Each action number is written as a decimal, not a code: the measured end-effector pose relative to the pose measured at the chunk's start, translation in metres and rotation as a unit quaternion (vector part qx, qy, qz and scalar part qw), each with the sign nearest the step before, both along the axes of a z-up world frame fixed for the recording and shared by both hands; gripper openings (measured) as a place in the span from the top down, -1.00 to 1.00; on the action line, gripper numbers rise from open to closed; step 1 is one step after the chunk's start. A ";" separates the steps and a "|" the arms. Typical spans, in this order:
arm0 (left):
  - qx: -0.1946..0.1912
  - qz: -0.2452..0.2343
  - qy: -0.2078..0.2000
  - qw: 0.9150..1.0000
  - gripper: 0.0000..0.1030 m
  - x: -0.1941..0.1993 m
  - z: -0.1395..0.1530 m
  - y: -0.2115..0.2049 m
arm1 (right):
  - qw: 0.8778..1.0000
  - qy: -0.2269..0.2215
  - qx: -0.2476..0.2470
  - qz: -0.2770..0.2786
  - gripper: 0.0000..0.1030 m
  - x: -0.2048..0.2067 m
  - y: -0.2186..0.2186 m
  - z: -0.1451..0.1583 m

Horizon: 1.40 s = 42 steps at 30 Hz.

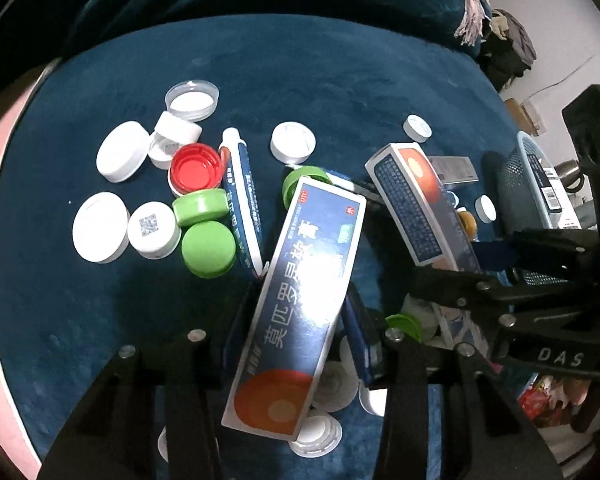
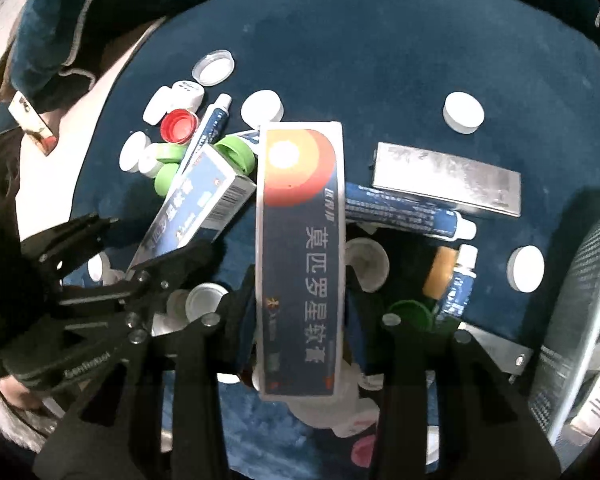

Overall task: Organize objects
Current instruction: 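Carry the ointment box over the mesh basket and open the right tool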

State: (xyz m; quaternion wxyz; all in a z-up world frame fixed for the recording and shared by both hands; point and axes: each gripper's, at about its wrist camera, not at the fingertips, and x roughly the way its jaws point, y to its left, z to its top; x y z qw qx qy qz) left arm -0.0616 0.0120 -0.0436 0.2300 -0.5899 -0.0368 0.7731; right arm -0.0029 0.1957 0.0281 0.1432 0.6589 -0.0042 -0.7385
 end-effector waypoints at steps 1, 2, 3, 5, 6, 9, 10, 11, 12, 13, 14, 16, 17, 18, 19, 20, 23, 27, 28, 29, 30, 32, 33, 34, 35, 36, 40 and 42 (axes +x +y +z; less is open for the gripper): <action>0.000 0.001 0.000 1.000 0.11 0.006 0.000 -0.001 | 1.000 -0.001 -0.002 0.002 0.23 0.000 -0.002 -0.001; 0.000 0.003 -0.002 1.000 0.12 0.006 0.000 -0.002 | 1.000 0.000 -0.002 0.006 0.27 -0.001 -0.004 -0.002; 0.002 0.004 -0.002 1.000 0.13 0.005 0.000 -0.001 | 1.000 0.004 0.000 0.008 0.27 0.000 -0.005 -0.001; 0.011 0.006 0.004 1.000 0.15 0.006 0.008 -0.001 | 1.000 0.016 -0.004 0.009 0.28 0.001 -0.005 0.006; 0.020 0.010 0.010 1.000 0.15 0.007 0.015 -0.003 | 1.000 0.023 -0.010 0.007 0.28 0.002 -0.004 0.012; 0.047 0.024 0.020 0.998 0.15 0.007 0.031 -0.008 | 0.999 0.041 -0.026 -0.006 0.28 0.007 0.003 0.029; 0.055 0.030 0.022 0.998 0.15 0.007 0.036 -0.010 | 0.998 0.045 -0.032 -0.012 0.28 0.010 0.006 0.036; 0.061 0.035 0.023 0.997 0.15 0.007 0.040 -0.011 | 0.998 0.049 -0.035 -0.017 0.28 0.012 0.009 0.041; 0.066 0.041 0.026 0.997 0.15 0.008 0.046 -0.012 | 0.998 0.053 -0.039 -0.021 0.28 0.015 0.013 0.046; 0.068 0.044 0.029 0.996 0.15 0.008 0.049 -0.010 | 0.997 0.057 -0.043 -0.027 0.28 0.017 0.015 0.051; 0.070 0.045 0.032 0.996 0.15 0.009 0.054 -0.009 | 0.997 0.061 -0.046 -0.033 0.28 0.020 0.017 0.055; 0.071 0.043 0.042 0.996 0.15 0.012 0.064 -0.003 | 0.995 0.070 -0.052 -0.051 0.28 0.024 0.027 0.064; 0.068 0.041 0.047 0.996 0.15 0.014 0.068 0.002 | 0.994 0.073 -0.055 -0.059 0.28 0.027 0.029 0.067; 0.064 0.036 0.052 0.996 0.15 0.015 0.073 0.007 | 0.993 0.076 -0.060 -0.070 0.28 0.032 0.036 0.071; 0.062 0.032 0.055 0.996 0.15 0.017 0.077 0.013 | 0.992 0.079 -0.061 -0.077 0.28 0.034 0.039 0.073; 0.062 0.027 0.059 0.996 0.15 0.019 0.079 0.018 | 0.991 0.082 -0.063 -0.084 0.28 0.037 0.045 0.076; 0.063 0.008 0.067 0.996 0.15 0.026 0.089 0.037 | 0.988 0.089 -0.066 -0.104 0.28 0.046 0.058 0.081; 0.066 -0.020 0.076 0.995 0.15 0.037 0.103 0.062 | 0.984 0.100 -0.073 -0.130 0.28 0.059 0.073 0.088; 0.067 -0.025 0.078 0.994 0.15 0.039 0.106 0.068 | 0.982 0.103 -0.076 -0.139 0.28 0.063 0.079 0.090; 0.069 -0.031 0.079 0.994 0.15 0.041 0.109 0.074 | 0.981 0.107 -0.078 -0.145 0.28 0.067 0.084 0.093; 0.073 -0.038 0.081 0.993 0.15 0.045 0.112 0.082 | 0.978 0.113 -0.082 -0.155 0.28 0.072 0.092 0.097; 0.086 -0.050 0.082 0.992 0.15 0.052 0.122 0.096 | 0.972 0.125 -0.088 -0.176 0.28 0.080 0.105 0.104; 0.095 -0.057 0.082 0.990 0.15 0.054 0.127 0.104 | 0.968 0.134 -0.093 -0.190 0.28 0.085 0.114 0.109; 0.102 -0.065 0.082 0.989 0.15 0.057 0.131 0.110 | 0.962 0.144 -0.099 -0.209 0.28 0.091 0.128 0.115; 0.108 -0.073 0.083 0.988 0.15 0.060 0.136 0.120 | 0.956 0.153 -0.101 -0.231 0.27 0.097 0.141 0.119; 0.115 -0.084 0.083 0.986 0.15 0.063 0.142 0.131 | 0.949 0.161 -0.101 -0.251 0.27 0.102 0.153 0.121; 0.141 -0.115 0.074 0.981 0.15 0.072 0.155 0.174 | 0.926 0.192 -0.032 -0.324 0.27 0.120 0.200 0.130; 0.152 -0.125 0.069 0.978 0.15 0.074 0.159 0.195 | 0.916 0.203 -0.003 -0.347 0.27 0.125 0.214 0.131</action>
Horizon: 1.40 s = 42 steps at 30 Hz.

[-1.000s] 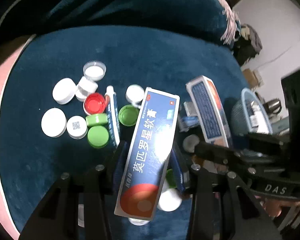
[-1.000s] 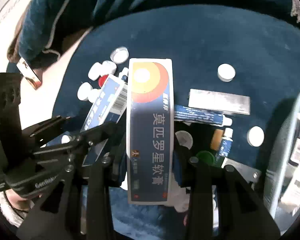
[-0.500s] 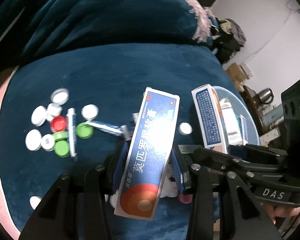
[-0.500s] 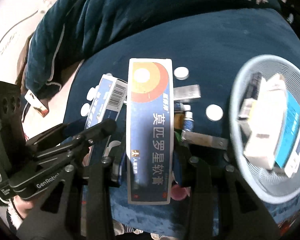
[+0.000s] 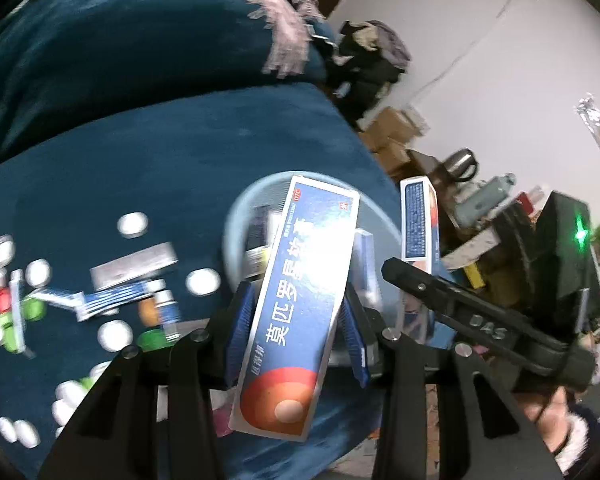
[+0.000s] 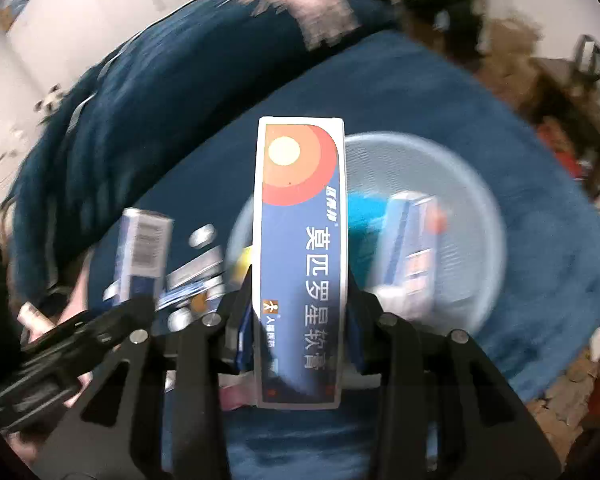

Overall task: Organize objects
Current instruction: 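Carry the ointment box over the mesh basket and open the right tool, then grasp a small white box with the left tool while the right tool grasps a blue ointment tube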

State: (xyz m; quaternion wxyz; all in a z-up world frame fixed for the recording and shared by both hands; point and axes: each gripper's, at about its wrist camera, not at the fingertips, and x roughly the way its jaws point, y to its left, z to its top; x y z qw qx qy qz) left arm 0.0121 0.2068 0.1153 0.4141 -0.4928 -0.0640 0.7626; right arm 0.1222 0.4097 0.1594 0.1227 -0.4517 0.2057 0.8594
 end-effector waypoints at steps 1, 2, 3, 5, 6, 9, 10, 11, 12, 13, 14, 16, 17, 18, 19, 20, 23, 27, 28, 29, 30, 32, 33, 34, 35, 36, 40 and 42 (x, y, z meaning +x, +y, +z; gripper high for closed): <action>0.000 -0.004 -0.002 1.000 0.15 0.000 0.000 0.010 | 1.000 -0.001 0.011 -0.016 0.27 0.003 0.008 0.000; -0.002 -0.010 -0.001 1.000 0.15 0.000 0.000 0.020 | 0.999 -0.004 0.019 -0.030 0.27 0.005 0.016 -0.001; -0.006 -0.017 -0.002 1.000 0.15 -0.001 -0.001 0.033 | 0.999 -0.006 0.020 -0.041 0.27 0.007 0.020 -0.004; -0.002 -0.023 -0.013 1.000 0.15 -0.002 -0.004 0.051 | 0.998 -0.017 0.013 -0.060 0.27 0.008 0.032 -0.013; 0.005 -0.026 -0.023 0.999 0.14 -0.004 -0.006 0.061 | 0.998 -0.019 0.003 -0.065 0.23 0.009 0.037 -0.016; -0.009 -0.031 -0.048 0.998 -0.32 -0.007 -0.018 0.079 | 0.994 -0.034 -0.036 -0.094 -0.01 0.005 0.051 -0.028; -0.014 -0.029 -0.052 0.998 -0.73 -0.008 -0.022 0.081 | 0.993 -0.038 -0.037 -0.107 -0.15 0.006 0.054 -0.029; -0.015 -0.022 -0.048 0.998 -0.78 -0.008 -0.022 0.079 | 0.992 -0.038 -0.035 -0.115 -0.40 0.006 0.055 -0.028; -0.016 -0.015 -0.039 0.999 -0.80 -0.008 -0.021 0.074 | 0.992 -0.037 -0.030 -0.121 -0.51 0.007 0.056 -0.027; -0.017 -0.013 -0.035 0.999 -0.85 -0.007 -0.021 0.071 | 0.992 -0.034 -0.024 -0.122 -0.57 0.006 0.054 -0.025; -0.019 -0.009 -0.032 0.999 -0.87 -0.008 -0.020 0.066 | 0.992 -0.033 -0.018 -0.121 -0.68 0.004 0.052 -0.023; -0.032 0.003 -0.016 0.999 -0.87 -0.008 -0.017 0.054 | 0.992 -0.038 -0.013 -0.117 -0.80 0.001 0.048 -0.024; -0.040 0.009 -0.007 0.999 -0.88 -0.008 -0.016 0.050 | 0.992 -0.042 -0.015 -0.115 -0.83 0.002 0.048 -0.026; -0.047 0.015 0.002 0.999 -0.88 -0.008 -0.014 0.044 | 0.993 -0.045 -0.018 -0.112 -0.84 0.003 0.046 -0.026; -0.052 0.021 0.008 0.998 -0.89 -0.008 -0.012 0.038 | 0.993 -0.048 -0.020 -0.107 -0.84 0.004 0.045 -0.027; -0.055 0.025 0.011 0.998 -0.90 -0.008 -0.012 0.031 | 0.994 -0.048 -0.020 -0.101 -0.84 0.007 0.044 -0.025; -0.067 0.042 0.016 0.997 -0.92 -0.010 -0.010 0.009 | 0.996 -0.047 -0.009 -0.076 -0.88 0.005 0.031 -0.022; -0.085 0.065 0.021 0.994 -0.92 -0.014 -0.009 -0.021 | 0.998 -0.046 0.015 -0.048 -0.90 -0.003 0.004 -0.018; -0.092 0.071 0.026 0.993 -0.92 -0.014 -0.007 -0.028 | 0.998 -0.045 0.019 -0.037 -0.90 -0.006 -0.005 -0.016; -0.098 0.077 0.031 0.992 -0.92 -0.014 -0.007 -0.034 | 0.998 -0.043 0.022 -0.030 -0.90 -0.007 -0.012 -0.016; -0.106 0.083 0.036 0.990 -0.92 -0.015 -0.005 -0.042 | 0.999 -0.042 0.027 -0.018 -0.90 -0.009 -0.019 -0.015; -0.116 0.092 0.043 0.988 -0.92 -0.016 -0.002 -0.056 | 0.999 -0.040 0.032 0.000 -0.90 -0.015 -0.034 -0.014; -0.121 0.098 0.047 0.987 -0.92 -0.017 0.001 -0.065 | 0.999 -0.039 0.033 0.008 -0.90 -0.018 -0.041 -0.013; -0.124 0.103 0.049 0.986 -0.92 -0.018 0.002 -0.072 | 0.999 -0.039 0.035 0.016 -0.91 -0.021 -0.050 -0.011; -0.127 0.108 0.052 0.985 -0.92 -0.020 0.003 -0.079 | 0.998 -0.038 0.034 0.022 -0.91 -0.024 -0.057 -0.011; -0.132 0.114 0.054 0.983 -0.92 -0.022 0.006 -0.088 | 0.998 -0.038 0.033 0.030 -0.91 -0.027 -0.065 -0.010; -0.145 0.136 0.054 0.979 -0.92 -0.030 0.010 -0.121 | 0.997 -0.035 0.036 0.060 -0.91 -0.037 -0.096 -0.008; -0.154 0.149 0.054 0.975 -0.92 -0.034 0.010 -0.139 | 0.995 -0.037 0.041 0.081 -0.91 -0.042 -0.113 -0.009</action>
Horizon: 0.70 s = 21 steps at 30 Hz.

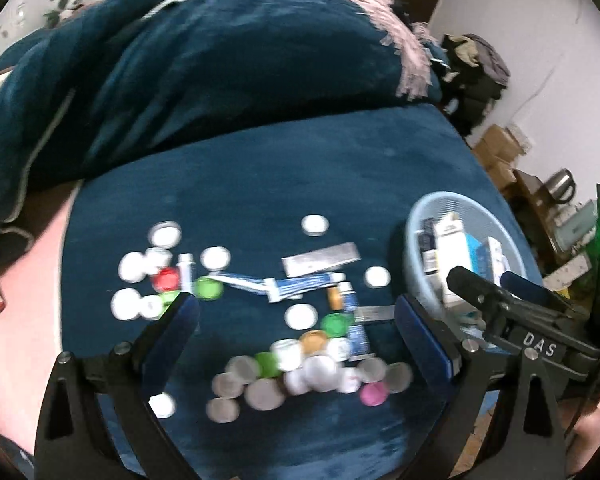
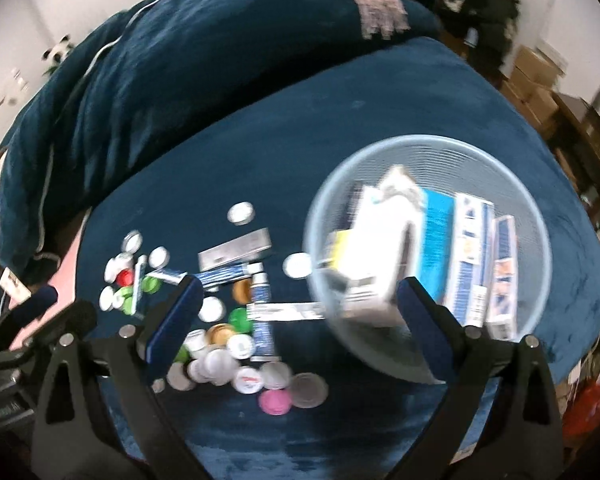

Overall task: Organize objects
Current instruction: 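Grasp a small white box with the left tool while the right tool grasps a blue ointment tube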

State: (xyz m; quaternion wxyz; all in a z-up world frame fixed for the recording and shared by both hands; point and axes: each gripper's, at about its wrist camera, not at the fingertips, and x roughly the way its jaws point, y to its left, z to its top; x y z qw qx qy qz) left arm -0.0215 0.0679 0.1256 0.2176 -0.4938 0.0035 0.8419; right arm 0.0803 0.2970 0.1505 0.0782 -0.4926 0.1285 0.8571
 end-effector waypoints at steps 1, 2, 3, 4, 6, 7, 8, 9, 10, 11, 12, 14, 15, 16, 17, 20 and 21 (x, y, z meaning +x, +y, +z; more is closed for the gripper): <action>-0.003 0.008 -0.001 1.000 -0.92 -0.002 -0.002 -0.009 | 1.000 -0.003 0.003 0.011 -0.91 -0.002 -0.009 -0.001; -0.005 0.014 -0.003 1.000 -0.92 -0.004 -0.005 -0.015 | 1.000 -0.007 0.006 0.022 -0.91 -0.004 -0.016 -0.002; -0.007 0.022 -0.010 1.000 -0.92 -0.007 -0.010 -0.025 | 0.999 -0.012 0.010 0.037 -0.91 -0.006 -0.025 -0.005; -0.008 0.027 -0.017 0.999 -0.92 -0.009 -0.015 -0.031 | 0.999 -0.017 0.013 0.043 -0.91 -0.009 -0.032 -0.007; -0.013 0.042 -0.036 0.998 -0.92 -0.015 -0.027 -0.045 | 0.998 -0.027 0.012 0.057 -0.91 -0.012 -0.043 -0.013; -0.013 0.046 -0.042 0.998 -0.92 -0.018 -0.030 -0.050 | 0.998 -0.031 0.000 0.062 -0.91 -0.014 -0.046 -0.017; -0.012 0.049 -0.045 0.998 -0.92 -0.019 -0.033 -0.056 | 0.997 -0.035 -0.013 0.066 -0.91 -0.016 -0.048 -0.020; -0.012 0.052 -0.048 0.997 -0.92 -0.021 -0.035 -0.063 | 0.997 -0.038 -0.031 0.067 -0.90 -0.019 -0.050 -0.024; -0.012 0.052 -0.049 0.997 -0.92 -0.022 -0.037 -0.067 | 0.996 -0.043 -0.052 0.067 -0.90 -0.023 -0.052 -0.029; -0.013 0.054 -0.050 0.997 -0.92 -0.024 -0.038 -0.072 | 0.995 -0.047 -0.064 0.066 -0.88 -0.027 -0.054 -0.032; -0.016 0.059 -0.050 0.997 -0.92 -0.027 -0.039 -0.078 | 0.994 -0.053 -0.072 0.063 -0.88 -0.033 -0.056 -0.038; -0.019 0.069 -0.047 0.996 -0.92 -0.032 -0.040 -0.088 | 0.993 -0.064 -0.080 0.055 -0.88 -0.044 -0.062 -0.047; -0.018 0.077 -0.048 0.996 -0.92 -0.036 -0.042 -0.094 | 0.993 -0.071 -0.086 0.050 -0.88 -0.051 -0.066 -0.053; -0.016 0.083 -0.052 0.995 -0.92 -0.039 -0.043 -0.098 | 0.992 -0.080 -0.091 0.040 -0.88 -0.059 -0.069 -0.061; -0.011 0.090 -0.056 0.994 -0.92 -0.042 -0.044 -0.102 | 0.991 -0.089 -0.092 0.029 -0.87 -0.066 -0.070 -0.067; 0.001 0.107 -0.063 0.992 -0.92 -0.050 -0.049 -0.114 | 0.990 -0.114 -0.086 -0.015 -0.81 -0.085 -0.070 -0.090; 0.003 0.112 -0.065 0.992 -0.92 -0.052 -0.050 -0.117 | 0.989 -0.120 -0.084 -0.029 -0.78 -0.091 -0.068 -0.096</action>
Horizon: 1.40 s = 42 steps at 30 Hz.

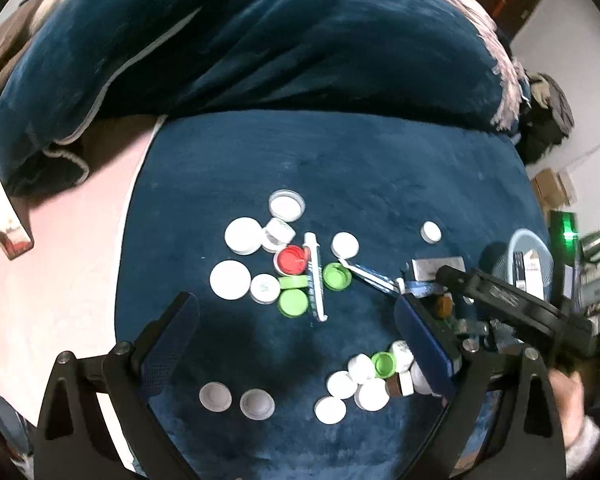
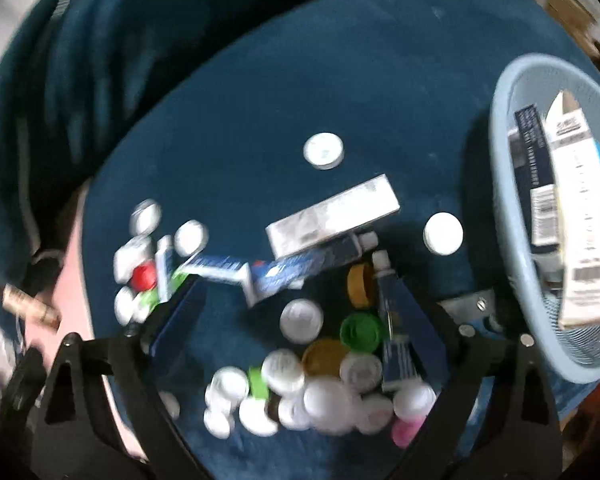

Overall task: Organize objects
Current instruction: 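Grasp a small white box with the left tool while the right tool grasps a blue ointment tube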

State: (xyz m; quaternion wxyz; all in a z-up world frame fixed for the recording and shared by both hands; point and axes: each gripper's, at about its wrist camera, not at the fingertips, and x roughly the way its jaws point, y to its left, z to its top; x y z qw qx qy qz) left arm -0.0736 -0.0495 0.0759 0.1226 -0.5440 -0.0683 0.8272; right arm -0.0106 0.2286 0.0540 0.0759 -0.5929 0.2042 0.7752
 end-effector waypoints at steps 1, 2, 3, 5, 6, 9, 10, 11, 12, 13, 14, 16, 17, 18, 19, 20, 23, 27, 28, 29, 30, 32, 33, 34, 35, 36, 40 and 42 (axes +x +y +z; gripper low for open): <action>0.001 0.006 -0.001 1.000 -0.92 -0.002 -0.001 -0.003 | 1.000 -0.008 0.003 -0.015 -0.78 -0.006 0.002 -0.007; 0.002 0.010 -0.002 1.000 -0.92 -0.002 -0.002 -0.005 | 0.999 -0.016 0.005 -0.031 -0.78 -0.011 0.005 -0.014; 0.004 0.012 -0.004 1.000 -0.92 -0.003 -0.003 -0.006 | 0.999 -0.022 0.004 -0.047 -0.78 -0.014 0.008 -0.020; 0.006 0.010 -0.007 1.000 -0.92 -0.004 -0.005 -0.007 | 0.997 -0.029 0.001 -0.076 -0.78 -0.021 0.015 -0.031; 0.006 0.010 -0.009 1.000 -0.92 -0.004 -0.005 -0.007 | 0.996 -0.031 0.003 -0.086 -0.77 -0.025 0.017 -0.035; 0.007 0.007 -0.010 1.000 -0.92 -0.005 -0.006 -0.007 | 0.995 -0.036 0.009 -0.095 -0.38 -0.032 0.020 -0.045; 0.007 0.006 -0.011 1.000 -0.92 -0.006 -0.006 -0.007 | 0.995 -0.039 0.006 -0.095 -0.30 -0.034 0.021 -0.050; 0.007 0.006 -0.012 1.000 -0.92 -0.006 -0.007 -0.008 | 0.995 -0.037 0.004 -0.096 -0.20 -0.035 0.022 -0.052; 0.009 0.007 -0.014 1.000 -0.92 -0.006 -0.008 -0.009 | 0.995 -0.034 0.001 -0.095 -0.12 -0.035 0.023 -0.053; 0.011 0.008 -0.015 1.000 -0.92 -0.007 -0.008 -0.009 | 0.996 -0.028 -0.001 -0.089 -0.07 -0.035 0.023 -0.052; 0.013 0.009 -0.016 1.000 -0.92 -0.007 -0.009 -0.010 | 0.996 -0.023 -0.004 -0.082 0.08 -0.035 0.022 -0.051; 0.012 0.011 -0.016 1.000 -0.92 -0.007 -0.010 -0.012 | 0.997 -0.010 -0.015 -0.069 0.30 -0.031 0.021 -0.044; 0.010 0.012 -0.017 1.000 -0.92 -0.007 -0.011 -0.013 | 0.998 -0.004 -0.018 -0.060 0.39 -0.030 0.018 -0.040; 0.009 0.014 -0.018 1.000 -0.92 -0.007 -0.012 -0.014 | 0.998 0.002 -0.020 -0.052 0.39 -0.028 0.016 -0.035; 0.008 0.016 -0.019 1.000 -0.92 -0.007 -0.013 -0.015 | 0.999 0.010 -0.025 -0.039 0.40 -0.025 0.012 -0.029; 0.008 0.019 -0.019 1.000 -0.92 -0.007 -0.013 -0.017 | 0.999 0.016 -0.030 -0.028 0.40 -0.023 0.007 -0.023; 0.008 0.032 -0.017 0.999 -0.92 -0.006 -0.012 -0.026 | 0.998 0.032 -0.052 0.010 0.40 -0.012 -0.011 -0.004; 0.009 0.066 -0.016 0.998 -0.92 -0.006 -0.012 -0.044 | 0.992 0.040 -0.096 0.065 0.39 0.006 -0.050 0.015; 0.011 0.072 -0.018 0.997 -0.92 -0.006 -0.014 -0.047 | 0.990 0.039 -0.106 0.080 0.38 0.009 -0.061 0.017; 0.011 0.076 -0.020 0.997 -0.92 -0.007 -0.015 -0.050 | 0.987 0.034 -0.122 0.095 0.35 0.011 -0.070 0.016; 0.010 0.078 -0.024 0.997 -0.92 -0.007 -0.017 -0.052 | 0.982 0.017 -0.149 0.118 0.35 0.011 -0.081 0.013; 0.004 0.079 -0.031 0.996 -0.92 -0.007 -0.022 -0.053 | 0.976 -0.009 -0.167 0.139 0.22 -0.001 -0.091 0.003; 0.000 0.078 -0.036 0.996 -0.92 -0.007 -0.025 -0.053 | 0.977 -0.008 -0.156 0.144 0.12 -0.008 -0.092 0.002; -0.003 0.077 -0.039 0.996 -0.92 -0.007 -0.026 -0.052 | 0.980 -0.001 -0.122 0.155 0.07 -0.010 -0.093 0.002; -0.005 0.076 -0.042 0.996 -0.92 -0.007 -0.028 -0.052 | 0.982 0.003 -0.095 0.166 0.00 -0.011 -0.093 0.002; -0.006 0.075 -0.044 0.996 -0.92 -0.007 -0.030 -0.052 | 0.981 -0.001 -0.060 0.185 0.00 -0.018 -0.095 -0.002; -0.005 0.071 -0.054 0.996 -0.92 -0.010 -0.039 -0.049 | 0.957 -0.032 0.071 0.279 0.00 -0.025 -0.089 -0.023; -0.007 0.066 -0.060 0.996 -0.92 -0.011 -0.044 -0.046 | 0.937 -0.027 0.125 0.324 0.00 -0.029 -0.097 -0.034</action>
